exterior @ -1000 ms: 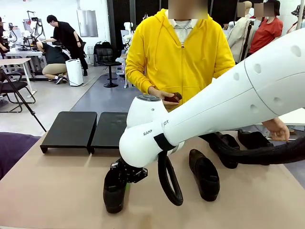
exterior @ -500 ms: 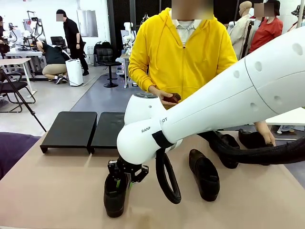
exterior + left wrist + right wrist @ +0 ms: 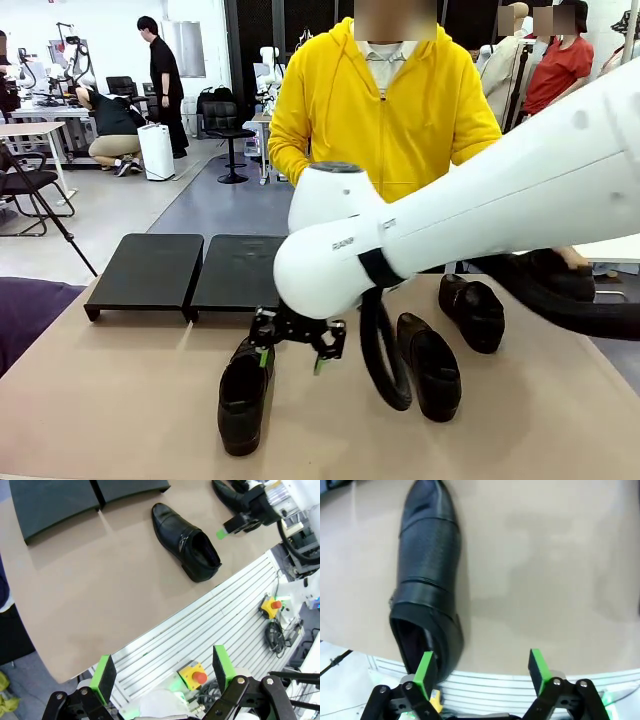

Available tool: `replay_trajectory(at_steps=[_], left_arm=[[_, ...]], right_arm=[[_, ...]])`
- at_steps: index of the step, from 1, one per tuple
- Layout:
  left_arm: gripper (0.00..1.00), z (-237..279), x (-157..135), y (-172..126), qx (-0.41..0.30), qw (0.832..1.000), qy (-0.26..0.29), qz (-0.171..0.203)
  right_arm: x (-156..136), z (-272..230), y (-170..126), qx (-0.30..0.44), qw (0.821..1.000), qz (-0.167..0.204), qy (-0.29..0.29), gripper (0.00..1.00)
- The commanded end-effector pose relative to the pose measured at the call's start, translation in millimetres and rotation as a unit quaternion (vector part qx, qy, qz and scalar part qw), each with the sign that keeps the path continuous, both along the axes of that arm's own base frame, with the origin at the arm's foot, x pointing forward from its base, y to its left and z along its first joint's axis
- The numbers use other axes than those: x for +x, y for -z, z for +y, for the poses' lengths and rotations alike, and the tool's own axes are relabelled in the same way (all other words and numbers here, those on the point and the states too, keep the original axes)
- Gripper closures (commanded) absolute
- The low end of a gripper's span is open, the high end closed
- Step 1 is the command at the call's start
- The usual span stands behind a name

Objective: Organize the shoes by placing them on the stand.
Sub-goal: Pick up one Shoe and place it in the middle of the table.

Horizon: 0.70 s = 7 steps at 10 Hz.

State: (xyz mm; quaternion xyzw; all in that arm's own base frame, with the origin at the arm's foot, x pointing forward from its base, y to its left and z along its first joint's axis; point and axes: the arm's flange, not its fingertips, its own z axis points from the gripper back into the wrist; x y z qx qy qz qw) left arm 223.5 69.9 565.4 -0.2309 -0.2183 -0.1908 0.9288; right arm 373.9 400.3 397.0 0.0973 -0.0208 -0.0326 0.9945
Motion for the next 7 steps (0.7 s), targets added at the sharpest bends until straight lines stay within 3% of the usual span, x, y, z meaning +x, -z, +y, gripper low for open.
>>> replay_trajectory(at_steps=[1, 2, 3, 7], left_arm=[[0.00, 2.1, -1.1, -0.7, -0.004, 1.000, 0.007, -0.003], [0.00, 2.1, -1.1, -0.7, -0.004, 1.000, 0.007, -0.003], [0.00, 2.1, -1.1, -0.7, -0.004, 1.000, 0.007, -0.003], [0.00, 2.1, -1.1, -0.7, -0.004, 1.000, 0.007, -0.003]], right_arm=[[-4.2, -45.1, -17.8, 0.002, 0.999, -0.018, -0.032, 0.00], [-0.4, -60.6, -18.6, 0.007, 0.998, 0.008, -0.064, 0.00], [6.3, -64.2, -15.1, 0.019, 0.999, 0.020, -0.047, 0.00], [10.4, -5.9, 6.6, 0.026, 0.988, 0.029, -0.152, 0.00]])
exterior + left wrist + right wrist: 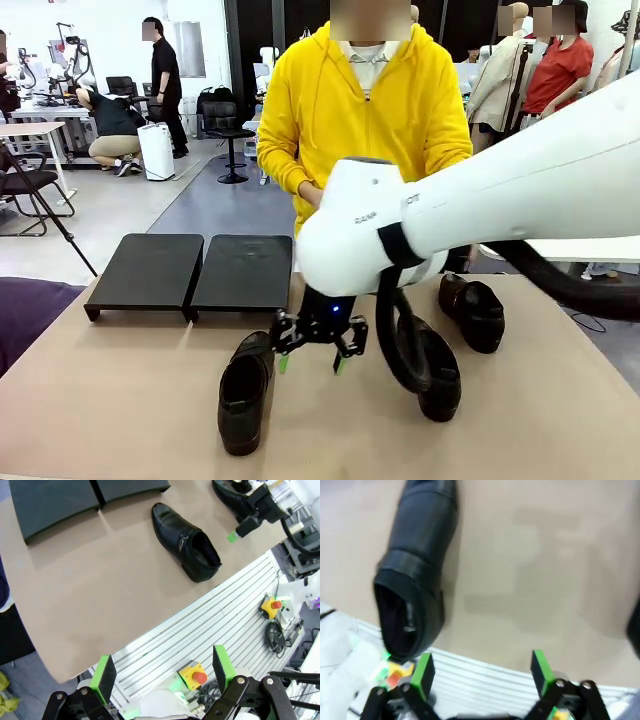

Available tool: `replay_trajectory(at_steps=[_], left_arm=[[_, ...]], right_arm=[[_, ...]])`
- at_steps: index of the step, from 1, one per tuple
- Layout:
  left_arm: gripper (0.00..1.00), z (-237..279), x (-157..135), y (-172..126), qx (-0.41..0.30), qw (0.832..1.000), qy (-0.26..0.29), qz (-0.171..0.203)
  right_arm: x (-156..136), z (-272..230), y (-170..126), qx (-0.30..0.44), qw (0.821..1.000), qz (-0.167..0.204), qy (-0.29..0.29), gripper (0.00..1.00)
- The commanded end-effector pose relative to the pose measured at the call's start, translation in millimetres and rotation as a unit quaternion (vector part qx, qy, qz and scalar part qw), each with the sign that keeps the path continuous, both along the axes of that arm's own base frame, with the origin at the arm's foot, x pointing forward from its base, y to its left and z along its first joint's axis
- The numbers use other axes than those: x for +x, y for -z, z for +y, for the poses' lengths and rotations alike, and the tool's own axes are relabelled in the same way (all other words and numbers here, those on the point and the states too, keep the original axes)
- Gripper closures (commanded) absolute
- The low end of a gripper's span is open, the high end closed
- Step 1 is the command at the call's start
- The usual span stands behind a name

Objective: Organize the shoes by placing them on the stand.
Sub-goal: Pick up one Shoe and place it in the middle of the table.

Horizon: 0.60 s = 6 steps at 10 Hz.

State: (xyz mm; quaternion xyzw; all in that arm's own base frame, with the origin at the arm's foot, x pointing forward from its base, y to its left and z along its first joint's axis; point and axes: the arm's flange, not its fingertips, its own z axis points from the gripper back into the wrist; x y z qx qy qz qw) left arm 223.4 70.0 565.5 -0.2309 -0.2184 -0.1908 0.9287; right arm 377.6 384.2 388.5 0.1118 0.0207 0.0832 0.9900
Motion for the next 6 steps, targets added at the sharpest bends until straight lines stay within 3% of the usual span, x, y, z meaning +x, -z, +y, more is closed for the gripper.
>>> replay_trajectory(at_steps=[1, 4, 6], left_arm=[[0.00, 2.1, -1.1, -0.7, -0.004, 1.000, 0.007, -0.003], [0.00, 2.1, -1.1, -0.7, -0.004, 1.000, 0.007, -0.003], [0.00, 2.1, -1.1, -0.7, -0.004, 1.000, 0.007, -0.003]], right_arm=[[4.9, 19.1, 1.4, 0.013, 0.998, 0.007, -0.054, 0.00], [8.6, 27.7, 9.1, 0.008, 0.997, 0.017, -0.074, 0.00], [9.1, -0.4, 0.8, -0.008, 0.998, 0.018, -0.061, 0.00]])
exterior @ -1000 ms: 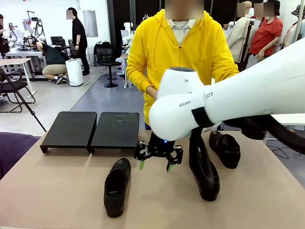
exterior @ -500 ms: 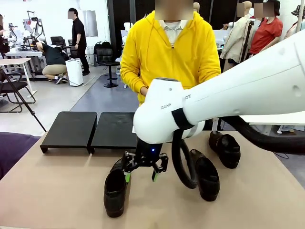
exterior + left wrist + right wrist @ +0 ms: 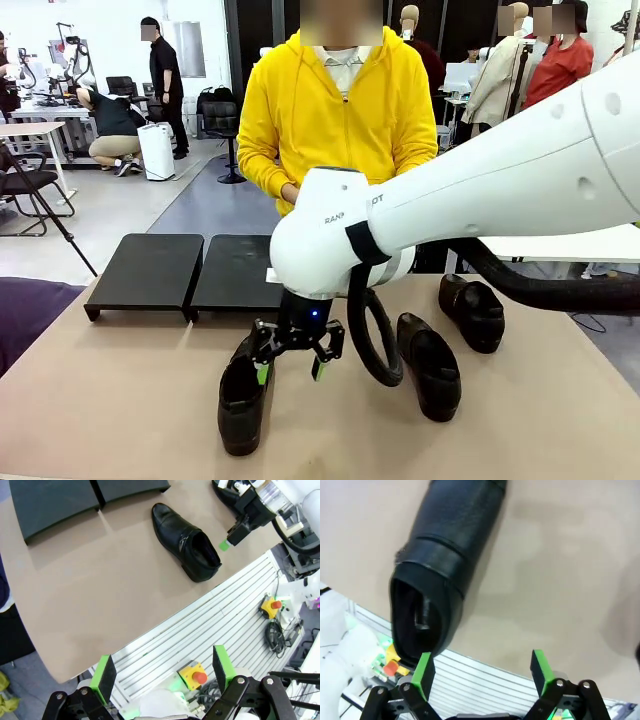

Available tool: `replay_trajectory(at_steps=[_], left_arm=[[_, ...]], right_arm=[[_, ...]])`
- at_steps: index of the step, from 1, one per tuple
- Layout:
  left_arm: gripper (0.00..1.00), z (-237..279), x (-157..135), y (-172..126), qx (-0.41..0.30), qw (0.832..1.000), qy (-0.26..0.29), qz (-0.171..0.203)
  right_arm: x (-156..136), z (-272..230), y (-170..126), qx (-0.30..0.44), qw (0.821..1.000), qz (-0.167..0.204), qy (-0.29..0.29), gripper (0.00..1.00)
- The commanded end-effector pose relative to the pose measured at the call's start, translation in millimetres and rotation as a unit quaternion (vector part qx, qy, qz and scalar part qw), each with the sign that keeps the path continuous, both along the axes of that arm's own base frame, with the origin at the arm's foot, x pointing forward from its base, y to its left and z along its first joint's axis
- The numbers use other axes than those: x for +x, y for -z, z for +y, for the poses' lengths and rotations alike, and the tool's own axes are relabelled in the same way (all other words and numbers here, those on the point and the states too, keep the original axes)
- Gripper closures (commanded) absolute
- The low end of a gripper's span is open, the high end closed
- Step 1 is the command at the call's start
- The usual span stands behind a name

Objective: Organize the shoes by placing them on the stand.
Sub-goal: Pick up one Shoe and place it in the middle of the table.

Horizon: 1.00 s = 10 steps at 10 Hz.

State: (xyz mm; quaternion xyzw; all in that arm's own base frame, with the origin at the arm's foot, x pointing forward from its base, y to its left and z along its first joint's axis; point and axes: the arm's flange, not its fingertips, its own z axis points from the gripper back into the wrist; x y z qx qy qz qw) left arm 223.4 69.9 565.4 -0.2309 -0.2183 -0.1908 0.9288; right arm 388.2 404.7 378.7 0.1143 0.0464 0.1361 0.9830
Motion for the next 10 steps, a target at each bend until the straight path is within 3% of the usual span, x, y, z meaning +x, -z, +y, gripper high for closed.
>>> replay_trajectory(at_steps=[1, 4, 6, 8, 10], left_arm=[[0.00, 2.1, -1.1, -0.7, -0.004, 1.000, 0.007, -0.003], [0.00, 2.1, -1.1, -0.7, -0.004, 1.000, 0.007, -0.003], [0.00, 2.1, -1.1, -0.7, -0.004, 1.000, 0.007, -0.003], [0.00, 2.1, -1.1, -0.7, -0.004, 1.000, 0.007, -0.003], [0.00, 2.1, -1.1, -0.7, -0.004, 1.000, 0.007, -0.003]], right_arm=[[-2.5, -48.0, -21.7, 0.003, 1.000, 0.011, -0.004, 0.00], [-30.7, -174.8, -91.6, 0.023, 0.997, 0.071, 0.020, 0.00], [-52.4, -280.5, -134.5, 0.082, 0.991, 0.086, 0.068, 0.00], [-71.7, -382.9, -153.7, 0.144, 0.978, 0.055, 0.137, 0.00], [-92.6, -463.7, -142.5, 0.209, 0.956, -0.006, 0.208, 0.00]])
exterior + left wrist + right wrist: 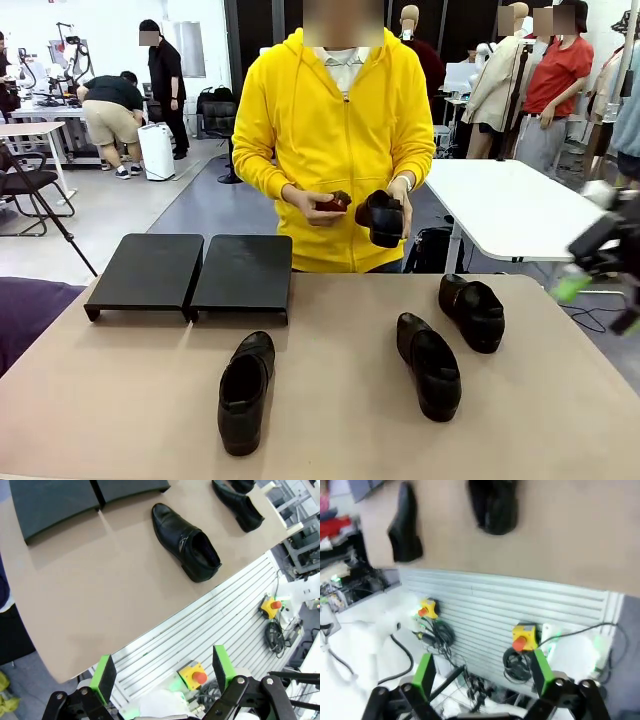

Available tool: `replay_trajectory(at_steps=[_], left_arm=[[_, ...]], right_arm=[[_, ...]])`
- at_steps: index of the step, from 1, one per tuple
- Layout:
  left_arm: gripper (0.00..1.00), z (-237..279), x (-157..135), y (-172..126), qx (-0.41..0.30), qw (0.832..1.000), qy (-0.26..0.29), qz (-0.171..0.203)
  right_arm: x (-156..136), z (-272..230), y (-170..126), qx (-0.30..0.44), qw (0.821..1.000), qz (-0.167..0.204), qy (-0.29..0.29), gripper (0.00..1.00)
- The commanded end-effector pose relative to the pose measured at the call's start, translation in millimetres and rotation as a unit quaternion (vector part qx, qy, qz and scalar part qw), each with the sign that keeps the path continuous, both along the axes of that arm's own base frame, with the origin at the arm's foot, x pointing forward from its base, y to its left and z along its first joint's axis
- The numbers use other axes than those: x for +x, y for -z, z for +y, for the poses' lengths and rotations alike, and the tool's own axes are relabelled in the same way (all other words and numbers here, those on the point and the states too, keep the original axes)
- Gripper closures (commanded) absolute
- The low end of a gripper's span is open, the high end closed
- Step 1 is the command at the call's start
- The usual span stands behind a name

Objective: Organize the shoes by placing them on the stand.
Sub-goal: Pick up one Shoe and place it in the middle of the table, then place the Shoe from the middle of the table onto the Shoes Stand.

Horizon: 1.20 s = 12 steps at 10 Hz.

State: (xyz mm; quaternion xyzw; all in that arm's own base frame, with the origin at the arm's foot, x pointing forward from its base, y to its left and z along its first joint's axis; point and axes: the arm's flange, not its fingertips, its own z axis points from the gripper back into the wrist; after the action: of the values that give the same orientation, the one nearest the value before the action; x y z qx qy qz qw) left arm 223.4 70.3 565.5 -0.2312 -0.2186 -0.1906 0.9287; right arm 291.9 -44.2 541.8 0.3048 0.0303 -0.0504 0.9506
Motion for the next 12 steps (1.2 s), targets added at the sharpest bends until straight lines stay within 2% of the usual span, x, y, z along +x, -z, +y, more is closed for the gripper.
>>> replay_trajectory(at_steps=[1, 2, 3, 4, 12], left_arm=[[0.00, 1.8, -1.0, -0.6, -0.004, 1.000, 0.008, -0.003], [0.00, 1.8, -1.0, -0.6, -0.004, 1.000, 0.008, -0.003], [0.00, 1.8, -1.0, -0.6, -0.004, 1.000, 0.008, -0.003], [0.00, 1.8, -1.0, -0.6, -0.004, 1.000, 0.008, -0.003], [0.00, 1.8, -1.0, -0.6, -0.004, 1.000, 0.008, -0.003]], right_arm=[[-11.1, -45.2, 34.0, 0.058, 0.993, -0.097, 0.046, 0.00], [-22.4, -62.6, 45.2, 0.077, 0.985, -0.141, 0.062, 0.00], [-27.5, -69.6, 54.5, 0.102, 0.978, -0.166, 0.082, 0.00], [-18.6, -68.9, 25.5, 0.052, 0.993, -0.076, 0.068, 0.00], [-18.6, -68.9, 25.5, 0.052, 0.993, -0.076, 0.068, 0.00]])
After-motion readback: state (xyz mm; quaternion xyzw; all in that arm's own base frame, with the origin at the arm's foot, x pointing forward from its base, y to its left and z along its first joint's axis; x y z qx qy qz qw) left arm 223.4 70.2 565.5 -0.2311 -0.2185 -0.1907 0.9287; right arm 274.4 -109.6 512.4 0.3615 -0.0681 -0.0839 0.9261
